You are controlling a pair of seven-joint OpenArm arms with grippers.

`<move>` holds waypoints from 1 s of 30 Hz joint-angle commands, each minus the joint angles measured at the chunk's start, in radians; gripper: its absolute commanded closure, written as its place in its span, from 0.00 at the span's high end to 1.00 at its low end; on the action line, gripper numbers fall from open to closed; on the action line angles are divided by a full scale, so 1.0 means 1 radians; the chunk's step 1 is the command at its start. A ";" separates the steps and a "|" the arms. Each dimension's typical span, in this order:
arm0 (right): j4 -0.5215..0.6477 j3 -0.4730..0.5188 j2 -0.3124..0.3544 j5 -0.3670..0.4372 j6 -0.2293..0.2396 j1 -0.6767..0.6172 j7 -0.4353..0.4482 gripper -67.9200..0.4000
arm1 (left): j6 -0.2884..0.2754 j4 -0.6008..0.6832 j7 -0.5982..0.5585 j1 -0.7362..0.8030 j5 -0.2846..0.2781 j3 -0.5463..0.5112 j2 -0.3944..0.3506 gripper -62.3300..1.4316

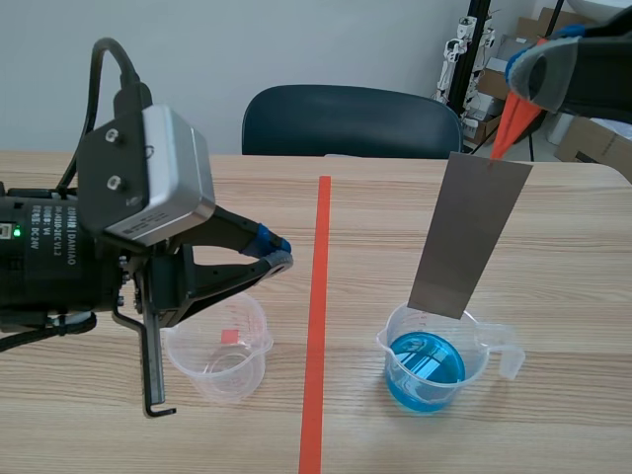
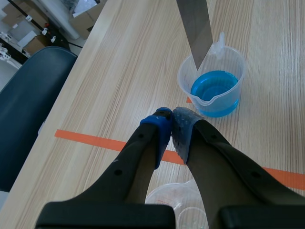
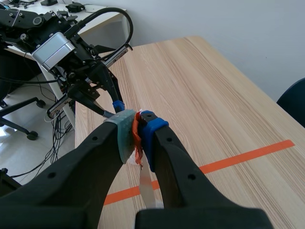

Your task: Do the redox reaction experiment. move the plate over the blue solution

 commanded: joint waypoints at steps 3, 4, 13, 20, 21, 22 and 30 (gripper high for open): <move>0.009 0.016 0.016 0.021 0.012 0.009 0.023 0.01 | 0.005 0.003 -0.016 -0.001 -0.009 -0.005 -0.003 0.09; 0.009 0.016 0.016 0.021 0.012 0.009 0.023 0.01 | 0.005 0.003 -0.016 -0.001 -0.009 -0.005 -0.003 0.09; 0.009 0.016 0.016 0.021 0.012 0.009 0.023 0.01 | 0.005 0.003 -0.016 -0.001 -0.009 -0.005 -0.003 0.09; 0.009 0.016 0.016 0.021 0.012 0.009 0.023 0.01 | 0.005 0.003 -0.016 -0.001 0.000 -0.007 -0.003 0.09; 0.009 0.016 0.016 0.021 0.012 0.009 0.023 0.01 | 0.005 0.003 -0.015 -0.001 0.001 -0.007 -0.003 0.09; 0.009 0.016 0.016 0.021 0.012 0.009 0.023 0.01 | 0.005 0.003 -0.015 -0.001 0.001 -0.007 -0.003 0.09; 0.009 0.016 0.016 0.021 0.012 0.009 0.023 0.01 | 0.006 0.005 -0.017 -0.007 0.002 -0.007 -0.003 0.09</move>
